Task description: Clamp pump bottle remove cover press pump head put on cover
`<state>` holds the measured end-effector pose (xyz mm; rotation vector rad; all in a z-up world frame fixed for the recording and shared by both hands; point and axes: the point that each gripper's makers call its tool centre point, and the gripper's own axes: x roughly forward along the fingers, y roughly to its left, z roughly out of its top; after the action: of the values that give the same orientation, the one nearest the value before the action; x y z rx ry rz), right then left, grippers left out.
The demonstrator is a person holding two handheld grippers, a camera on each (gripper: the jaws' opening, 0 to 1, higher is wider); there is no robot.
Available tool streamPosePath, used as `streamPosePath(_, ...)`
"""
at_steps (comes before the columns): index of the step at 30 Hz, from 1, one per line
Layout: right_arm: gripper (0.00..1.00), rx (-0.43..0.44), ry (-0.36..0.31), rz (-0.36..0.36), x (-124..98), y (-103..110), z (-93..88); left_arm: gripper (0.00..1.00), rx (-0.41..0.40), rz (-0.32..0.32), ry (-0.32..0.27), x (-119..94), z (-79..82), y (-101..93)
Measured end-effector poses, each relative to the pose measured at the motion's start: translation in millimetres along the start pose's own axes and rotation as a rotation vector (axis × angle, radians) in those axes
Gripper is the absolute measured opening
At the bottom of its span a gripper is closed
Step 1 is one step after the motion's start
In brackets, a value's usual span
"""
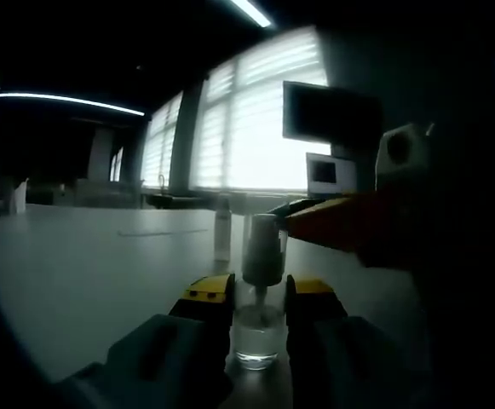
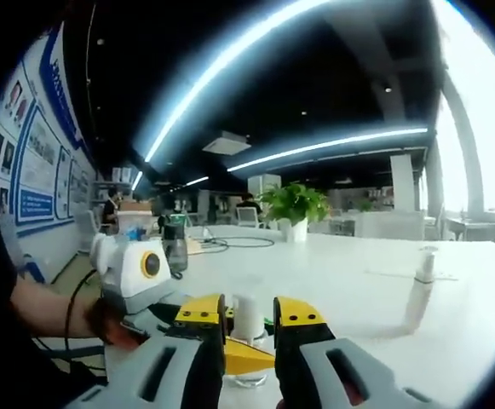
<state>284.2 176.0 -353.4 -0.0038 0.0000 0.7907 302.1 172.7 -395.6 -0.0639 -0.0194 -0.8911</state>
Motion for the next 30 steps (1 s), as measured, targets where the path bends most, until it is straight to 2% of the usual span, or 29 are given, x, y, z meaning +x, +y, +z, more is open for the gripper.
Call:
streamPosePath(11, 0.13, 0.005, 0.001, 0.012, 4.9, 4.1, -8.3, 0.15, -0.001, 0.001, -0.001, -0.3, -0.6, 2.1)
streamPosePath(30, 0.11, -0.037, -0.019, 0.003, 12.1, 3.8, -5.9, 0.15, 0.002, 0.003, 0.0, -0.5, -0.8, 2.0)
